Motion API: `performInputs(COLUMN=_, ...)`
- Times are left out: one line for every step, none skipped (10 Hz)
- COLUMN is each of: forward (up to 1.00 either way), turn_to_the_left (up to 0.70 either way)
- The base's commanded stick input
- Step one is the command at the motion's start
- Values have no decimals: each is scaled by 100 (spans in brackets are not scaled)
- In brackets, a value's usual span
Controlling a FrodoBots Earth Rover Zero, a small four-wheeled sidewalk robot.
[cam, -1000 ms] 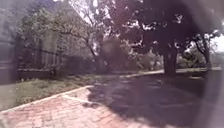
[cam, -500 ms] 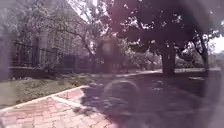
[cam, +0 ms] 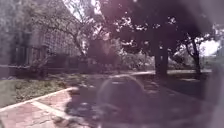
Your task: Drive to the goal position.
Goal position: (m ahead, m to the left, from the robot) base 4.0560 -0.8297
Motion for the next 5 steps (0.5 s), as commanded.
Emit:
performInputs(forward=70, turn_to_the_left=0)
performInputs(forward=70, turn_to_the_left=0)
performInputs(forward=70, turn_to_the_left=0)
performInputs(forward=70, turn_to_the_left=0)
performInputs(forward=70, turn_to_the_left=-7)
